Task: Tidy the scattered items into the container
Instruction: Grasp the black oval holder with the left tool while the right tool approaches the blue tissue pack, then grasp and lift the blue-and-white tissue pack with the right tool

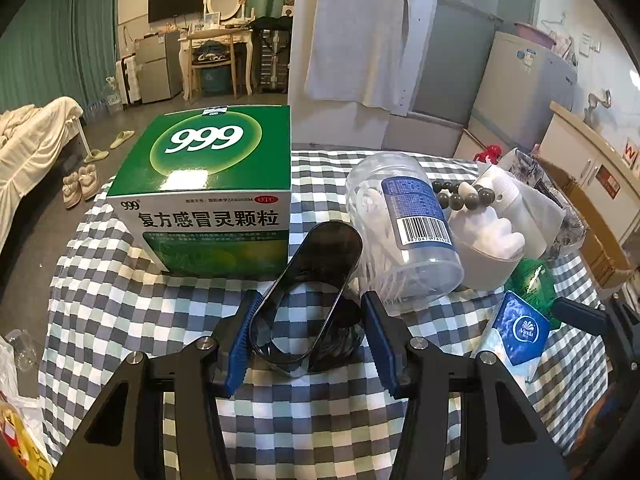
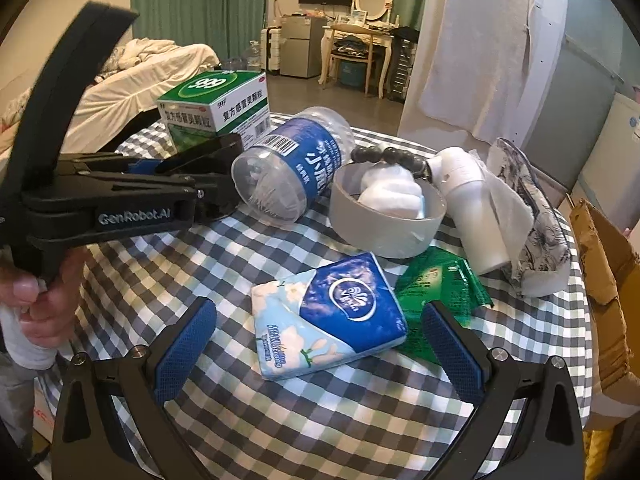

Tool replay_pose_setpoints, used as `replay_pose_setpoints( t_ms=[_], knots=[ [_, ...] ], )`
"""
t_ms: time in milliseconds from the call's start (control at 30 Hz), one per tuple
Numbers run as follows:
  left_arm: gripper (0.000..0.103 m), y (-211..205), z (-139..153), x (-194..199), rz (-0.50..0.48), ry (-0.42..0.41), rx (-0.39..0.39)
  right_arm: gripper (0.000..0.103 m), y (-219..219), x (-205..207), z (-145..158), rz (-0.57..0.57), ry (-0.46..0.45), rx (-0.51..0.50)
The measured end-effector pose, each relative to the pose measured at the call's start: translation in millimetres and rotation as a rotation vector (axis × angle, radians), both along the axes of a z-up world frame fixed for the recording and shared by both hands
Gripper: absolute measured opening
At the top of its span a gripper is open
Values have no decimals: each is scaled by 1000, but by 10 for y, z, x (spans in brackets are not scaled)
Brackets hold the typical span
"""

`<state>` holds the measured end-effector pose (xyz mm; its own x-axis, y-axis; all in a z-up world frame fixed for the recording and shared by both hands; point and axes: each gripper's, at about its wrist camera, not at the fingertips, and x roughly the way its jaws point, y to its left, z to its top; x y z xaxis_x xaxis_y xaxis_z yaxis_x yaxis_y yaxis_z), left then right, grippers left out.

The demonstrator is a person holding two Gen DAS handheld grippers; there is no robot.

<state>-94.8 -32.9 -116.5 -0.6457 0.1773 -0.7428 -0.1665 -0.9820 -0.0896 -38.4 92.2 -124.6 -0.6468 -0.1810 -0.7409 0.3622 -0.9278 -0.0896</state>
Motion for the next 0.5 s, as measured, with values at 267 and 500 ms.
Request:
replay_pose_setpoints(
  t_ms=[267, 500],
  knots=[
    [51, -181, 163, 122, 57, 21, 48, 102, -100, -89, -129, 13, -25, 12],
    [51, -333, 334, 261, 108, 71, 55, 89, -189, -138, -211, 35, -42, 42]
  ],
)
